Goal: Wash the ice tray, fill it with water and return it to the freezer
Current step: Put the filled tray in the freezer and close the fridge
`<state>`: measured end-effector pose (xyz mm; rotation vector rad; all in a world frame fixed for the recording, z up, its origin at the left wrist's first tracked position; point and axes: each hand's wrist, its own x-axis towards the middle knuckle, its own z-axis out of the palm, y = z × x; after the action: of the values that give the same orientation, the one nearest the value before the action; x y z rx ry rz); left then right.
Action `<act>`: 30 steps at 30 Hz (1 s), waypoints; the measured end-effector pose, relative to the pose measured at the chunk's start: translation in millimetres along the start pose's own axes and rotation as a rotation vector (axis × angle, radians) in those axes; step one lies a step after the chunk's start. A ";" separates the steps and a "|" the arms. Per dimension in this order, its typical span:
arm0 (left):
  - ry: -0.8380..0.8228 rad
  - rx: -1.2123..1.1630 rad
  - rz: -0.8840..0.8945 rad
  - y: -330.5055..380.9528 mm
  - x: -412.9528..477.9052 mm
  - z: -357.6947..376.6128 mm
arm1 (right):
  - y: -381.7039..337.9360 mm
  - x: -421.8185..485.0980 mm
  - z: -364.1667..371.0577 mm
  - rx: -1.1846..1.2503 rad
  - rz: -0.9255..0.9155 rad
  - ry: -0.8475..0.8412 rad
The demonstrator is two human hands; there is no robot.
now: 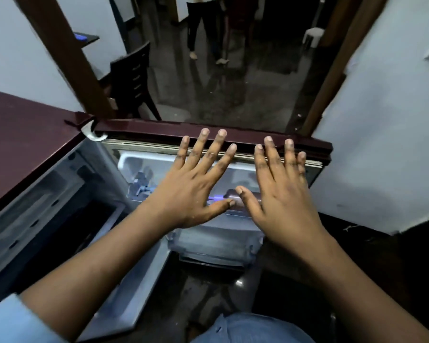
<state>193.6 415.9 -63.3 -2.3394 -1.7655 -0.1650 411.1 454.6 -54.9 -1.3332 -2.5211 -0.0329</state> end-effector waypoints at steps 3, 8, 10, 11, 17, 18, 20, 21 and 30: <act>-0.015 -0.017 -0.007 17.7 25.0 0.8 | 19.2 -2.1 -6.4 -0.016 0.102 -0.067; -0.047 -0.029 -0.030 38.8 47.0 1.8 | 42.1 -2.3 -13.0 0.007 0.174 -0.110; -0.060 -0.034 -0.046 42.8 53.5 1.8 | 49.7 -0.3 -13.8 0.013 0.174 -0.098; -0.070 -0.034 -0.057 45.3 56.6 2.0 | 54.0 0.8 -13.7 0.013 0.174 -0.100; -0.106 -0.050 -0.130 59.0 71.6 2.5 | 76.7 12.4 -14.4 0.021 0.147 -0.105; -0.107 -0.048 -0.143 61.7 74.8 2.8 | 81.3 14.7 -15.0 0.023 0.138 -0.110; -0.112 -0.043 -0.171 65.3 79.9 3.2 | 88.5 19.4 -15.5 0.037 0.125 -0.126; -0.117 -0.041 -0.186 67.7 82.1 3.7 | 92.8 21.2 -15.1 0.044 0.117 -0.137; -0.187 -0.184 -0.244 71.3 82.4 -14.5 | 108.2 10.0 -16.2 0.011 0.012 -0.115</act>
<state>285.5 471.0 -38.6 -2.3181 -2.2128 -0.1559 497.6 522.1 -49.0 -1.3825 -2.6038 0.0615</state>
